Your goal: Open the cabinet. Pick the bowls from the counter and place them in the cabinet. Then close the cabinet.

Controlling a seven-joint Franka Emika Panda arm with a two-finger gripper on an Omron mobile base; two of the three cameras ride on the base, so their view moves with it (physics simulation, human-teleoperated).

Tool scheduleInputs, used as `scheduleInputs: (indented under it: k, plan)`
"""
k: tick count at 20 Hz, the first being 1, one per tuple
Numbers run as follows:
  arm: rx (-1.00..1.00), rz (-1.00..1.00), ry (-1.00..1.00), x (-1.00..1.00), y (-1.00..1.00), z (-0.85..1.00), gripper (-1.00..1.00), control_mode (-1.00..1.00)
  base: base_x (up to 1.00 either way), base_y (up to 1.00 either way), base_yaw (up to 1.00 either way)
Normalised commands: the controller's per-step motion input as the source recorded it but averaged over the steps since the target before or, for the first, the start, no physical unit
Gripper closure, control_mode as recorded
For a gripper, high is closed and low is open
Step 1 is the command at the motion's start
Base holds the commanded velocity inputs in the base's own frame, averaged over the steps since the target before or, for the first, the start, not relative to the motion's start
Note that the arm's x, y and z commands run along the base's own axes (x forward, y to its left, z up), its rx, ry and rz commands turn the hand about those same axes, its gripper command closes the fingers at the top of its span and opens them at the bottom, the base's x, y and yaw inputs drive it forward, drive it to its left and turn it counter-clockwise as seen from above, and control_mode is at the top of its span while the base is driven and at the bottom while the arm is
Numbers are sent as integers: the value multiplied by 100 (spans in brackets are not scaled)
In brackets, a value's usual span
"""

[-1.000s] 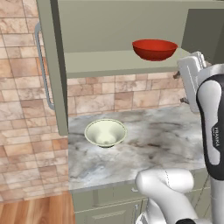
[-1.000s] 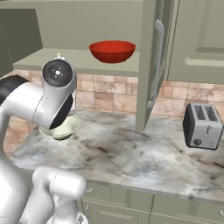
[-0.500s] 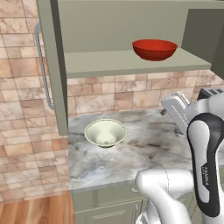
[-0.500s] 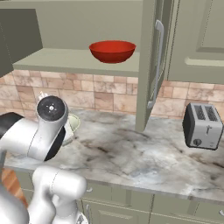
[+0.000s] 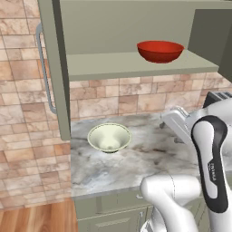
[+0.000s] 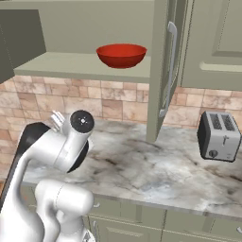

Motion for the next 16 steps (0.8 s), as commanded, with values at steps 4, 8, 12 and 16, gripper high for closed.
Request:
scheduleInputs:
  k: [4,8,12,16]
  plan:
    - [0,17,2,36,5,-66,-100,-100,0,0,0]
    - [0,5,-4,52,7,-68,-100,-100,0,0,0]
    - [0,0,-8,72,0,-40,-100,-100,0,0,0]
    - [3,0,-3,72,0,-19,-100,-100,0,0,0]
